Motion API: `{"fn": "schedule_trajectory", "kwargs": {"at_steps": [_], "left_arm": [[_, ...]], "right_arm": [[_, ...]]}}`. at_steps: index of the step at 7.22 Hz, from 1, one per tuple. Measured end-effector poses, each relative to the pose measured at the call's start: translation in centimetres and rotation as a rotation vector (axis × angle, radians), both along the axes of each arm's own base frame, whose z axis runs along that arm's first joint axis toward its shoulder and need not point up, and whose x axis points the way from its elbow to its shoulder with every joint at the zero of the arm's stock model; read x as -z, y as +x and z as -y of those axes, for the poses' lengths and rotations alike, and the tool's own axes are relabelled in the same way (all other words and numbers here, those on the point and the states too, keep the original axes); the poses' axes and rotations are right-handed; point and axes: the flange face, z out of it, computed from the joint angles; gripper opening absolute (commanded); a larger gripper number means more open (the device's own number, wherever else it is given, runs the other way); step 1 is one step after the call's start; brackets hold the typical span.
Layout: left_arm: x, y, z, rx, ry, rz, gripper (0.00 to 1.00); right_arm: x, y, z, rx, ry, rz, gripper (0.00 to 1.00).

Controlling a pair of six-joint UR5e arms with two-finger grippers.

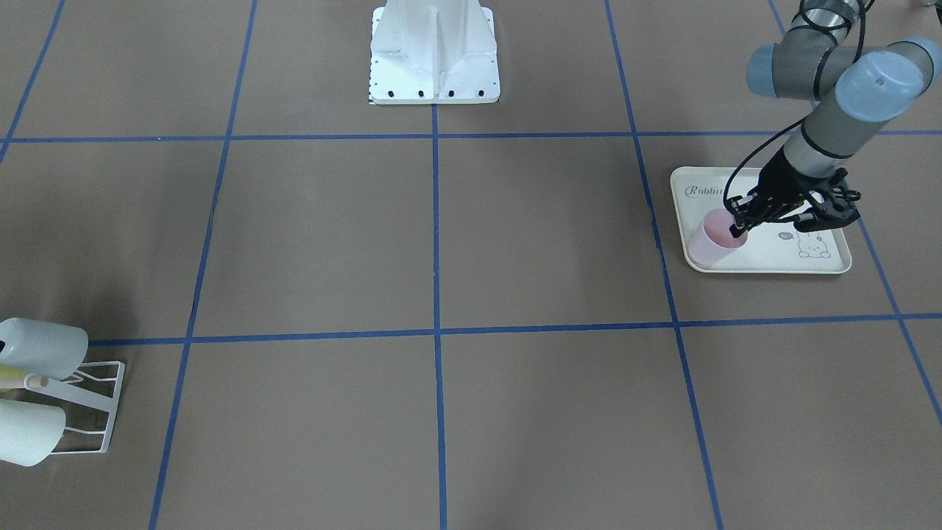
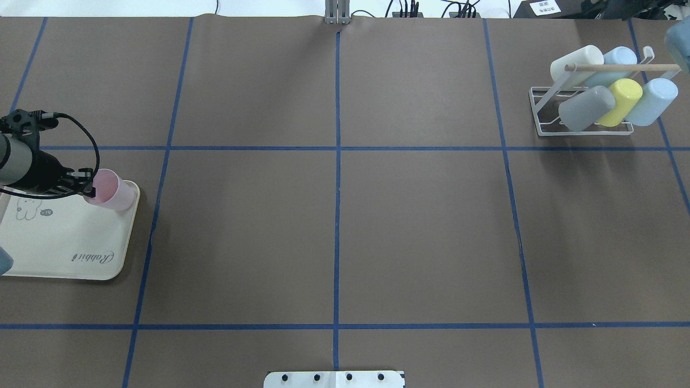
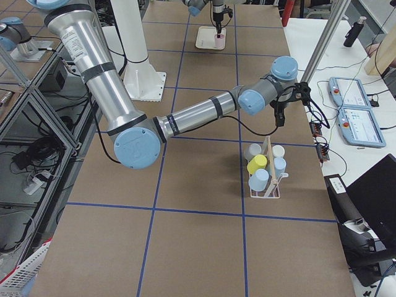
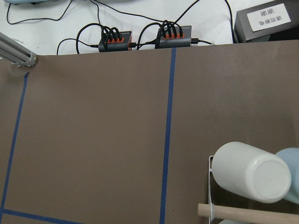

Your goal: Transfer IKEA cup to right arm and place on rack

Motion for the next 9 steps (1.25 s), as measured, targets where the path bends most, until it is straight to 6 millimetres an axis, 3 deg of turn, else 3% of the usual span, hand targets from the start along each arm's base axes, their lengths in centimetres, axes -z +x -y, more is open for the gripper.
{"fn": "schedule_trajectory", "kwargs": {"at_steps": [2,5,7,8,9], "left_arm": [[4.6,-2.5,-0.1,0.017,0.015,-0.086,0.00],[13.1,-2.7,-0.7,0.095,-0.048,-0.244,0.00],[21.3,1.5,-1.6,0.120,-0.174,-0.401,0.00],[24.9,3.5,-2.4,0.116,-0.222,-0.480,0.00],[26.9,4.5,-3.2,0.107,-0.244,-0.572,0.00]], "right_arm": [[1.8,-3.2,-2.1,-0.015,-0.024,0.008,0.98],[8.8,-12.5,-8.9,-0.098,-0.096,0.060,0.98],[14.3,-17.7,-15.8,-0.154,-0.146,0.149,0.98],[17.0,-19.0,-19.2,-0.166,-0.172,0.216,0.98],[18.8,-19.6,-21.8,-0.160,-0.186,0.310,0.98]]}}
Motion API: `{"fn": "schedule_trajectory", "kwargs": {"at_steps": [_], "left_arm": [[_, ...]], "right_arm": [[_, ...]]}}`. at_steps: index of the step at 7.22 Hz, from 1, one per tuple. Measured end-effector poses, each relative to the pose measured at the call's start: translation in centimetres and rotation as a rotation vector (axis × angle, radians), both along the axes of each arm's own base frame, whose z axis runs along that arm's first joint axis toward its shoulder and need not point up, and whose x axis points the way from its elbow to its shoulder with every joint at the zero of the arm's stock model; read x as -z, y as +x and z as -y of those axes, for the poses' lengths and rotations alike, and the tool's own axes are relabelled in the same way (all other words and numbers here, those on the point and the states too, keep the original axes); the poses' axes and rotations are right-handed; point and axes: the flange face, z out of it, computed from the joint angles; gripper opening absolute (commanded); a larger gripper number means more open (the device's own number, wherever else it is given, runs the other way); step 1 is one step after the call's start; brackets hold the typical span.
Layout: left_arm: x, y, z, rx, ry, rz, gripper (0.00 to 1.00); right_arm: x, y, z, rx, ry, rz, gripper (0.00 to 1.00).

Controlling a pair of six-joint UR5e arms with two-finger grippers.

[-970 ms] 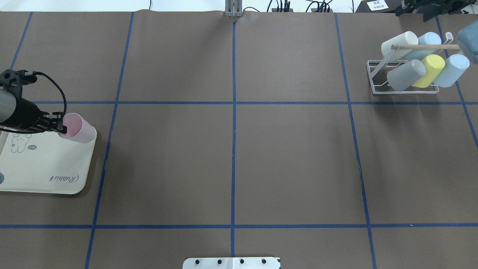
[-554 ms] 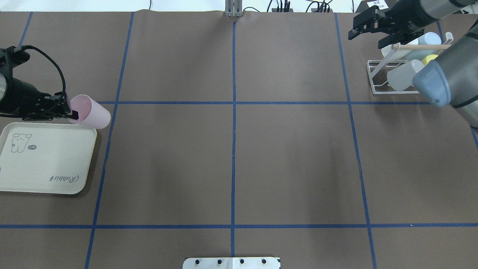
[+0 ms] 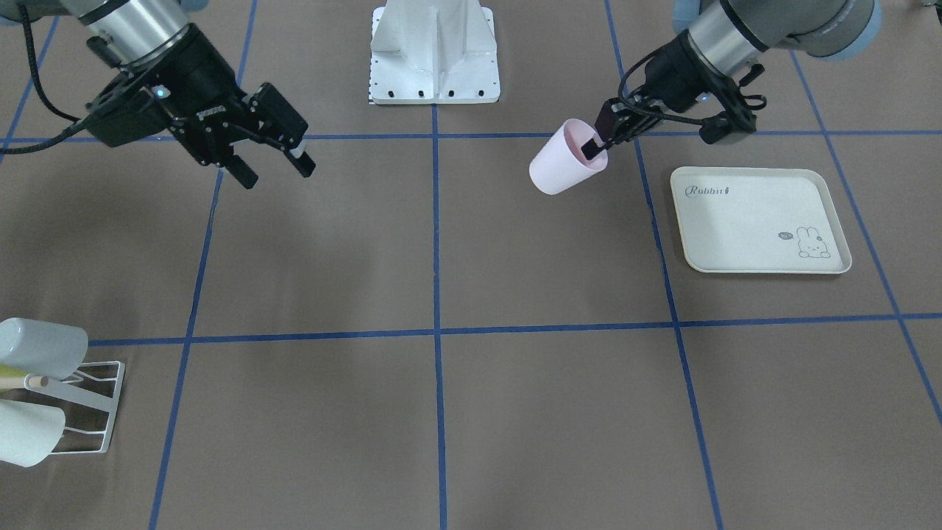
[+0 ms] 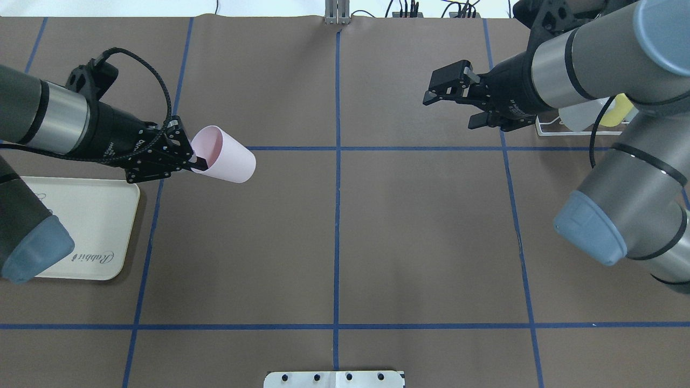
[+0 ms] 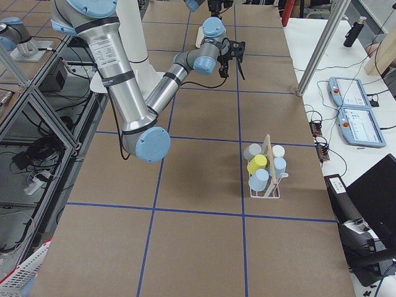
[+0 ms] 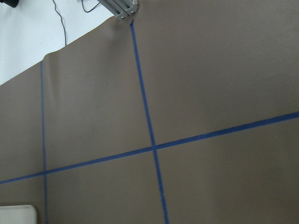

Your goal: Transfer IKEA cup to right arm and place on rack

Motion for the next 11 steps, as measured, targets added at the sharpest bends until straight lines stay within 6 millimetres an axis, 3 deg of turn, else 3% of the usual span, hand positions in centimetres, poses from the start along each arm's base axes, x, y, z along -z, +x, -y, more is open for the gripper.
{"fn": "schedule_trajectory", "kwargs": {"at_steps": [1,3,5,7,9,11], "left_arm": [[0.6,0.5,-0.4,0.008,-0.008,-0.109,0.00],[0.1,2.3,-2.0,0.071,-0.022,-0.410,0.00],[0.2,5.3,-6.0,0.070,-0.045,-0.670,0.00],[2.4,7.1,-8.4,0.008,-0.099,-0.798,0.00],[4.9,7.7,-8.9,-0.041,-0.169,-0.863,0.00],[5.8,7.7,-8.9,-0.045,-0.192,-0.888,0.00]], "right_arm": [[0.4,-0.4,-1.7,0.003,0.010,0.128,0.98],[-2.9,-0.3,-3.5,0.032,0.088,0.433,0.98],[-4.0,-0.1,-4.9,0.073,0.182,0.576,0.98],[-3.4,-0.7,-6.6,0.120,0.261,0.671,0.98],[-3.0,-2.2,-8.3,0.161,0.321,0.768,0.98],[-2.3,-3.6,-10.3,0.183,0.352,0.861,0.98]]}}
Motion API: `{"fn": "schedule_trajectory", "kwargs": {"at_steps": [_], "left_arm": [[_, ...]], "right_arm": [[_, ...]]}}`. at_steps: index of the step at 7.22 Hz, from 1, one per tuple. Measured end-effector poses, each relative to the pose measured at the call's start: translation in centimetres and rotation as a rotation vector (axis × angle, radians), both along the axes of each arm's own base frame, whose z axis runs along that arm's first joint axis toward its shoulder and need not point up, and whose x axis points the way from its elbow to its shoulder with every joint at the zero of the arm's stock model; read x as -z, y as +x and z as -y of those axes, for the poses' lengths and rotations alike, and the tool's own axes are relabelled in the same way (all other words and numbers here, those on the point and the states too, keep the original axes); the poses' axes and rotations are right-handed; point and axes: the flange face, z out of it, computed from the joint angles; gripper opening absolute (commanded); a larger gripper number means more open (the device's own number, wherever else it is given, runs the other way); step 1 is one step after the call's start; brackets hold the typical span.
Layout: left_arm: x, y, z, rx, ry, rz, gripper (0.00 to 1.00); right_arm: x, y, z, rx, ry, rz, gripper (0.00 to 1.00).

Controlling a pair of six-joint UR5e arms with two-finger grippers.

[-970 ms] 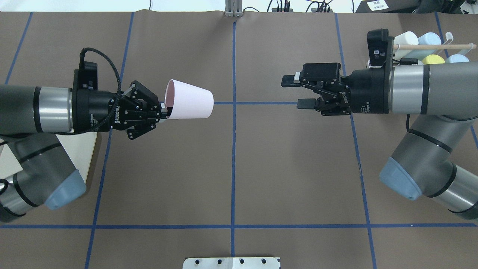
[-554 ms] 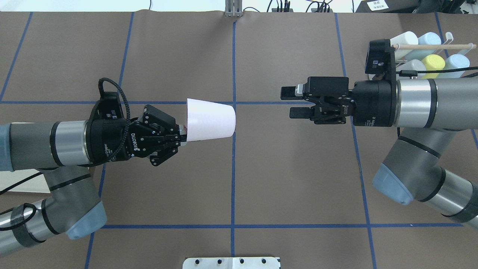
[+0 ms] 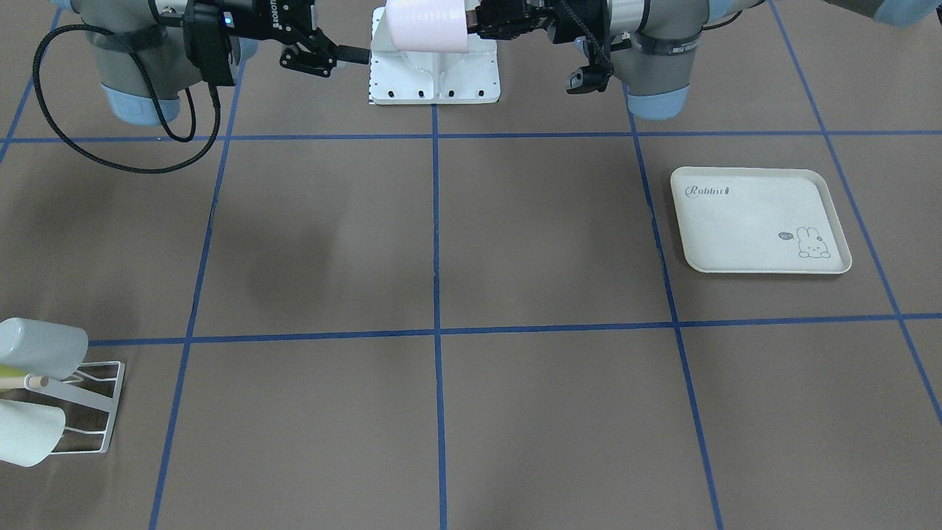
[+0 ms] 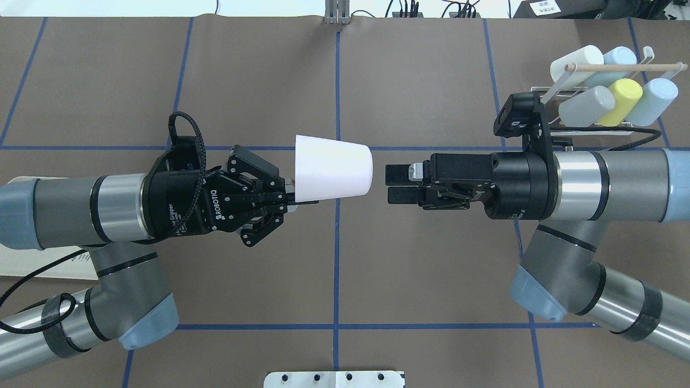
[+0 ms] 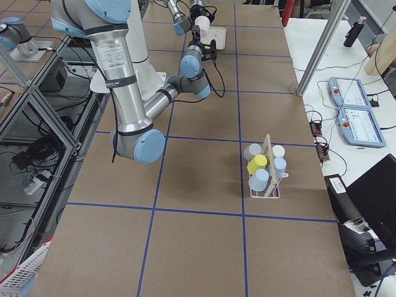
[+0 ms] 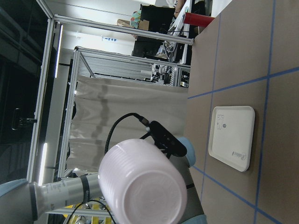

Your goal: Transfer IKEA cup to right arm and place on rack

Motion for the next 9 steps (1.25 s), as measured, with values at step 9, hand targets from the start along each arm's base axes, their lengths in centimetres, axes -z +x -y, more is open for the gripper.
{"fn": "schedule_trajectory", "kwargs": {"at_steps": [9], "left_arm": [[0.8,1.1,-2.2,-0.065,0.003,-0.061,0.00]], "right_arm": [[2.1,-1.8,-1.2,-0.040,-0.056,0.114,0.87]]}}
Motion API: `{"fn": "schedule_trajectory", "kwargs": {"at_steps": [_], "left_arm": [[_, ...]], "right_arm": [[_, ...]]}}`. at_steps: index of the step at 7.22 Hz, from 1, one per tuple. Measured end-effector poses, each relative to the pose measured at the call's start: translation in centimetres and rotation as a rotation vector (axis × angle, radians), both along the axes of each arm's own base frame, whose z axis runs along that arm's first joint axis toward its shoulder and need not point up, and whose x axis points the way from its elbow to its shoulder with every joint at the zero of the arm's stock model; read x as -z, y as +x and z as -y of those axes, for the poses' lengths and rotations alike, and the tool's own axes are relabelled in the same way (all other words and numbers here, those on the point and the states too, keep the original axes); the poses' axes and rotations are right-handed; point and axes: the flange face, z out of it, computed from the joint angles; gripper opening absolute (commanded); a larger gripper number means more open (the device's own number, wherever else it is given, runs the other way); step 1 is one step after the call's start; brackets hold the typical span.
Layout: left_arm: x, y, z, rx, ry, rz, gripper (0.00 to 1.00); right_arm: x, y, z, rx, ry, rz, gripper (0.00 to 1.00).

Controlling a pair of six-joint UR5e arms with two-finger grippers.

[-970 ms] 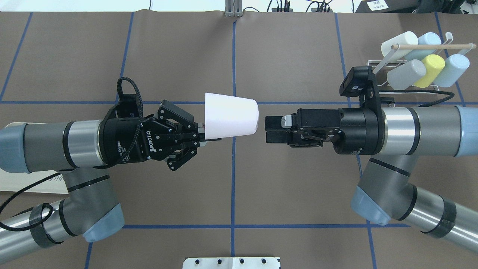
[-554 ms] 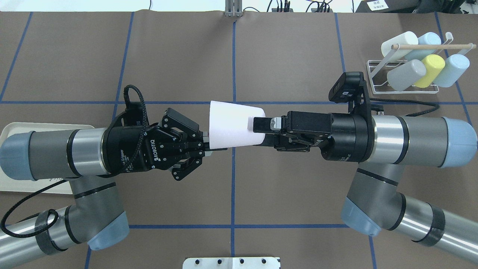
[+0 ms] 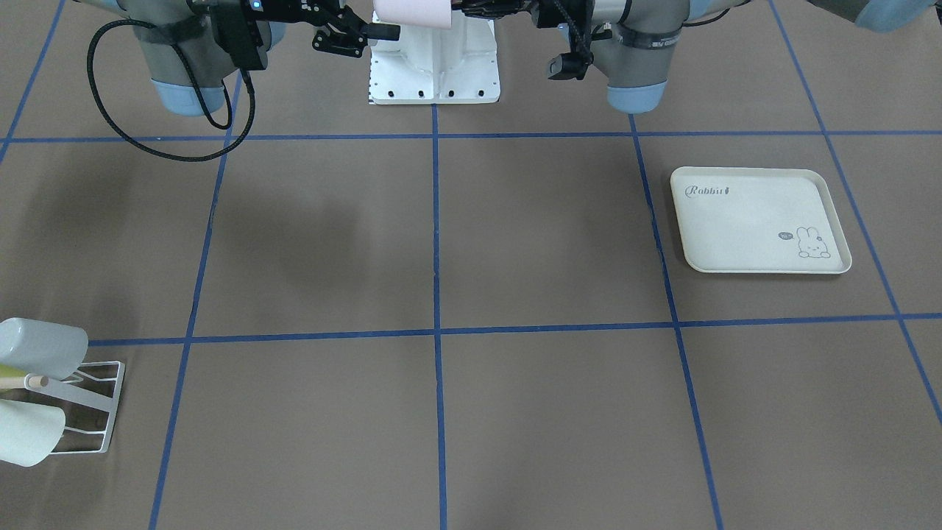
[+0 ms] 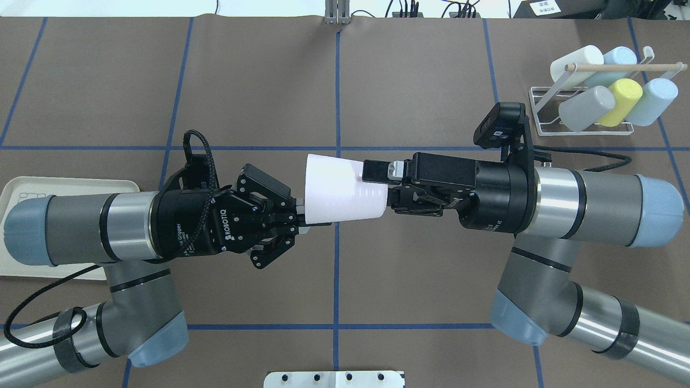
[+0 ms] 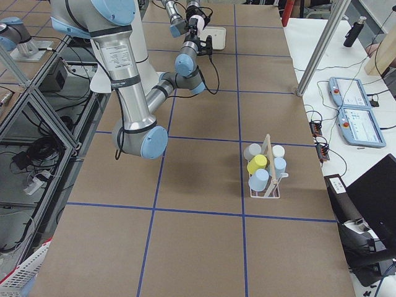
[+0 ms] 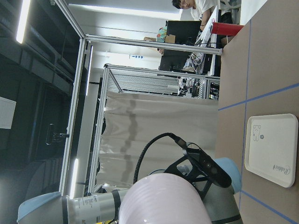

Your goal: Transfer IKEA cup to right arm and place on rack

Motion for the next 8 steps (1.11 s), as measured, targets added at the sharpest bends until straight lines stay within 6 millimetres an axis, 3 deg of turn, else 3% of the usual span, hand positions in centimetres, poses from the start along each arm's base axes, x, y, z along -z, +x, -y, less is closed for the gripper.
{"fn": "schedule_trajectory", "kwargs": {"at_steps": [2,3,4,5,8], "left_arm": [[0.03,0.03,-0.08,-0.002,0.001,-0.002,0.00],[0.08,0.02,-0.12,-0.001,0.001,-0.005,0.16],[0.08,0.00,-0.11,0.002,-0.001,-0.006,0.74],[-0.04,-0.01,-0.08,0.006,0.000,-0.006,1.00],[-0.46,-0.85,0.50,0.041,0.006,-0.004,1.00]], "right_arm": [[0.25,-0.40,-0.42,0.009,-0.001,0.007,0.69],[0.31,-0.60,-0.69,0.015,0.000,0.009,0.53],[0.35,-0.70,-0.83,0.018,0.001,0.011,0.34],[0.37,-0.72,-0.86,0.019,0.001,0.011,0.27],[0.40,-0.54,-0.72,0.009,-0.002,0.014,0.23]]}}
